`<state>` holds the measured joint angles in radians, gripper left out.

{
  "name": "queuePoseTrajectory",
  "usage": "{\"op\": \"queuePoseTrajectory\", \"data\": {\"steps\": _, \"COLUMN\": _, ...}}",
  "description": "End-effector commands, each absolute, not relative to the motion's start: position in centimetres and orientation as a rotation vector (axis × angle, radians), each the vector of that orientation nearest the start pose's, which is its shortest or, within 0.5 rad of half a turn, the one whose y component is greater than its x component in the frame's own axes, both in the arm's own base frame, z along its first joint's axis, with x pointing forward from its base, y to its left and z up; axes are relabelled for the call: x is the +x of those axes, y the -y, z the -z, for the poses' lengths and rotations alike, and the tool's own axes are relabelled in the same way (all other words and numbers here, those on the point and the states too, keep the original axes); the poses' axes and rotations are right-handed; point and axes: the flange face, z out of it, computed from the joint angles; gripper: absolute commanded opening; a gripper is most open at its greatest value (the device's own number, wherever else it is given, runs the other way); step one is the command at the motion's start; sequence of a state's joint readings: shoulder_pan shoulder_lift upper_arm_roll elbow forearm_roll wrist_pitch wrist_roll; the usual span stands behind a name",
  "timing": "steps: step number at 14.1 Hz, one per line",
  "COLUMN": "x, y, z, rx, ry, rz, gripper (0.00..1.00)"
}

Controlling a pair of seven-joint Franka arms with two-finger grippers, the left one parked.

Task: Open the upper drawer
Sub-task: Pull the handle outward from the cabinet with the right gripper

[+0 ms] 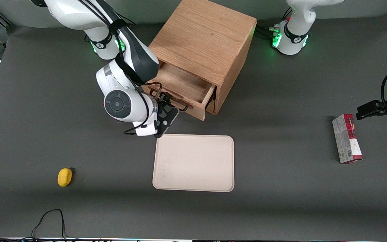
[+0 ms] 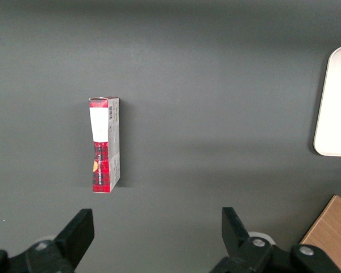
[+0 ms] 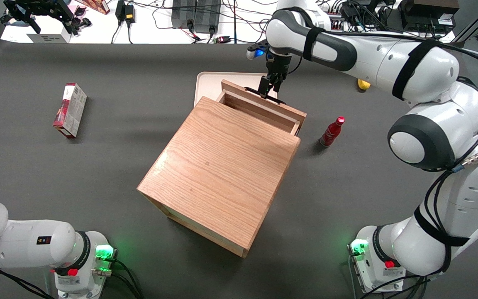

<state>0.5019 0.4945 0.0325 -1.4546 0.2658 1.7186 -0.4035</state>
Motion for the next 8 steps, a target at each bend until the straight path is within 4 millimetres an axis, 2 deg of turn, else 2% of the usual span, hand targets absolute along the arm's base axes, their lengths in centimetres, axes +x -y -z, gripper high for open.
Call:
{"op": "queuePoseTrajectory", "data": {"steps": 1, "x": 59.0, "y": -35.7, "z": -38.5, "rx": -2.598, "ry": 1.220, "rz": -0.317, "gripper": 1.00}}
{"op": "queuePoseTrajectory", "data": {"steps": 6, "x": 60.8, "y": -35.0, "z": -38.5, "rx": -2.611, "ry": 1.193, "rz": -0.285, "gripper": 1.00}}
{"op": "queuePoseTrajectory", "data": {"steps": 8, "x": 61.7, "y": -33.9, "z": -38.2, "rx": -2.618, "ry": 1.168, "rz": -0.280, "gripper": 1.00}}
